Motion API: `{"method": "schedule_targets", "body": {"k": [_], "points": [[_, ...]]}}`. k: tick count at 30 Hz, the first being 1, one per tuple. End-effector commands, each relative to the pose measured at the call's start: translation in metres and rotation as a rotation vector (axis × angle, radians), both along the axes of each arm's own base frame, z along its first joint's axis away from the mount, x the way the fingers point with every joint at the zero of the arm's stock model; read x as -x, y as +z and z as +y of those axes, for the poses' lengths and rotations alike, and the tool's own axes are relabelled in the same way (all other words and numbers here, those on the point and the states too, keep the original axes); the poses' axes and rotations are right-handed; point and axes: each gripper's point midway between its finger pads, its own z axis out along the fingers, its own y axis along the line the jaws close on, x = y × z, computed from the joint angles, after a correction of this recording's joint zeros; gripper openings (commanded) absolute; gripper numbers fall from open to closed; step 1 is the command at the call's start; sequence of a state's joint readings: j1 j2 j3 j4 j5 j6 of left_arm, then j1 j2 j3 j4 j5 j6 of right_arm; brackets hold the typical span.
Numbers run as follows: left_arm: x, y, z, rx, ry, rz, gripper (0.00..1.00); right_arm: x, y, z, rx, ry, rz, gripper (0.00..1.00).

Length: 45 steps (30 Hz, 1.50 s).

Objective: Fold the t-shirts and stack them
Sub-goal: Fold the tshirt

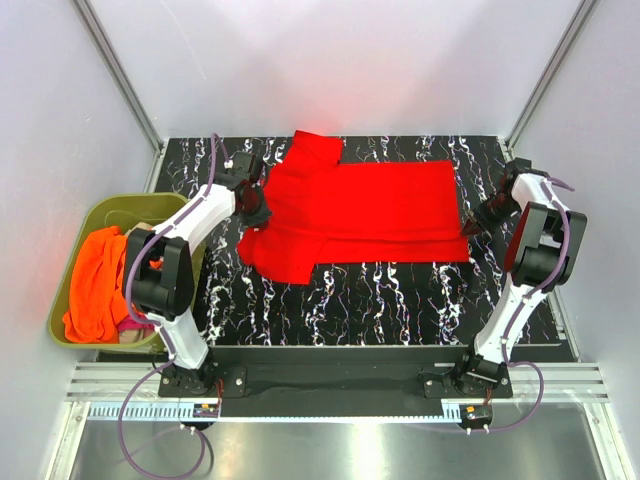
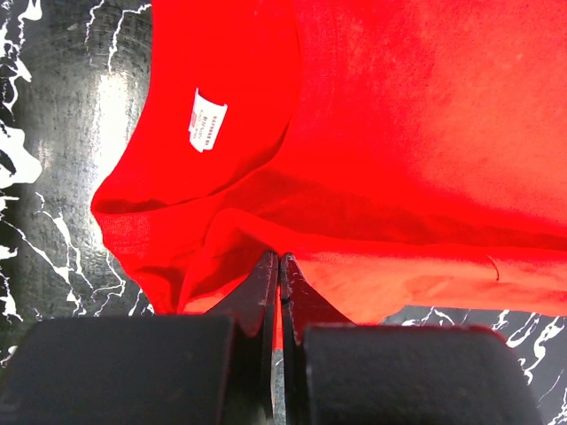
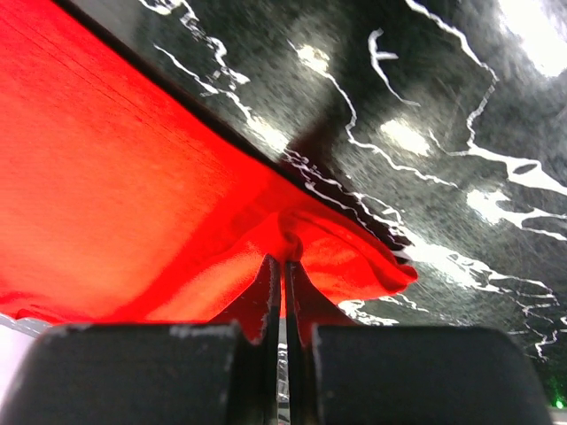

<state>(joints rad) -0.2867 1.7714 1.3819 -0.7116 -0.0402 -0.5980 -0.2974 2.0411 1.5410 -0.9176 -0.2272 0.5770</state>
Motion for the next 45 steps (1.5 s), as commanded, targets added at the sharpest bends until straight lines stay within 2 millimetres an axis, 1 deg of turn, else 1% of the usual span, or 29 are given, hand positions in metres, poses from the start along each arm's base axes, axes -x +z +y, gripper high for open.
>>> {"method": "schedule_targets", "body": {"k": [1, 6, 16, 19, 20, 21, 22, 24, 25, 26, 27, 28, 29, 30, 31, 32, 33, 34, 35, 36, 37, 38, 39, 40, 41, 42, 43, 44, 45], "points": [[-0.017, 0.014, -0.002, 0.019, -0.013, -0.049, 0.0, -0.013, 0.005, -0.001, 0.013, 0.003, -0.021, 0.0], [-0.021, 0.009, -0.004, 0.028, -0.018, -0.037, 0.0, -0.014, -0.001, 0.001, 0.002, 0.003, -0.007, 0.0], [-0.026, 0.001, 0.004, 0.028, 0.004, -0.019, 0.0, -0.02, -0.008, 0.0, -0.002, 0.005, -0.002, 0.02], [-0.031, -0.001, 0.003, 0.022, -0.005, -0.018, 0.0, -0.022, -0.009, 0.001, -0.006, 0.007, 0.0, 0.02], [-0.032, -0.007, 0.003, 0.017, -0.009, -0.007, 0.0, -0.023, -0.009, 0.001, -0.007, 0.007, -0.003, 0.02], [-0.035, -0.005, 0.004, 0.014, -0.017, -0.015, 0.01, -0.023, -0.01, 0.001, -0.009, 0.008, -0.001, 0.03], [-0.036, -0.01, -0.001, 0.027, -0.042, -0.001, 0.02, -0.023, -0.011, 0.001, -0.009, 0.015, 0.001, 0.03], [-0.048, -0.004, -0.004, 0.001, -0.111, -0.042, 0.15, -0.025, -0.01, 0.0, -0.002, 0.022, -0.001, 0.06], [-0.053, -0.001, -0.003, -0.024, -0.133, -0.059, 0.18, -0.026, -0.008, -0.001, 0.004, 0.033, -0.005, 0.06], [-0.056, 0.004, 0.004, -0.078, -0.133, -0.074, 0.33, -0.029, -0.002, -0.004, 0.017, 0.039, -0.015, 0.08], [-0.062, 0.016, 0.011, -0.128, -0.132, -0.108, 0.39, -0.026, 0.002, -0.003, 0.019, 0.052, -0.008, 0.11], [-0.061, 0.024, 0.014, -0.143, -0.129, -0.124, 0.44, -0.027, 0.011, -0.004, 0.036, 0.076, -0.025, 0.19], [-0.058, 0.044, 0.017, -0.143, -0.127, -0.169, 0.48, -0.029, 0.019, -0.007, 0.068, 0.084, -0.041, 0.25], [-0.05, 0.047, 0.019, -0.147, -0.139, -0.171, 0.51, -0.031, 0.033, -0.003, 0.088, 0.104, -0.07, 0.28], [-0.044, 0.053, 0.02, -0.146, -0.144, -0.181, 0.52, -0.033, 0.041, -0.003, 0.108, 0.12, -0.093, 0.37], [-0.036, 0.071, 0.022, -0.133, -0.143, -0.226, 0.53, -0.035, 0.048, 0.0, 0.128, 0.141, -0.112, 0.39], [-0.023, 0.061, 0.024, -0.134, -0.16, -0.198, 0.55, -0.037, 0.055, 0.01, 0.14, 0.175, -0.13, 0.43], [-0.013, 0.07, 0.024, -0.119, -0.169, -0.216, 0.55, -0.039, 0.067, 0.02, 0.14, 0.207, -0.163, 0.47], [-0.006, 0.066, 0.024, -0.107, -0.176, -0.204, 0.55, -0.042, 0.075, 0.03, 0.129, 0.232, -0.187, 0.52], [0.009, 0.05, 0.023, -0.07, -0.187, -0.16, 0.54, -0.042, 0.086, 0.04, 0.12, 0.259, -0.216, 0.55], [0.012, 0.053, 0.022, -0.049, -0.182, -0.184, 0.51, -0.042, 0.093, 0.067, 0.091, 0.317, -0.241, 0.57], [0.019, 0.048, 0.019, -0.017, -0.191, -0.176, 0.46, -0.041, 0.097, 0.08, 0.079, 0.346, -0.256, 0.61], [0.031, 0.034, 0.016, 0.031, -0.192, -0.138, 0.43, -0.039, 0.103, 0.097, 0.06, 0.381, -0.274, 0.61], [0.033, 0.035, 0.013, 0.051, -0.198, -0.149, 0.42, -0.035, 0.105, 0.118, 0.025, 0.415, -0.281, 0.61], [0.036, 0.032, 0.012, 0.064, -0.202, -0.145, 0.42, -0.026, 0.102, 0.139, 0.009, 0.453, -0.266, 0.62], [0.043, 0.026, 0.006, 0.096, -0.228, -0.127, 0.42, -0.023, 0.105, 0.146, 0.004, 0.458, -0.281, 0.63], [0.043, 0.023, 0.004, 0.108, -0.231, -0.121, 0.42, -0.018, 0.104, 0.152, -0.019, 0.442, -0.277, 0.63], [0.047, 0.018, 0.001, 0.126, -0.235, -0.105, 0.43, -0.006, 0.092, 0.154, -0.029, 0.435, -0.243, 0.63], [0.048, 0.017, -0.002, 0.144, -0.241, -0.1, 0.43, -0.005, 0.096, 0.152, -0.021, 0.43, -0.268, 0.65]]}}
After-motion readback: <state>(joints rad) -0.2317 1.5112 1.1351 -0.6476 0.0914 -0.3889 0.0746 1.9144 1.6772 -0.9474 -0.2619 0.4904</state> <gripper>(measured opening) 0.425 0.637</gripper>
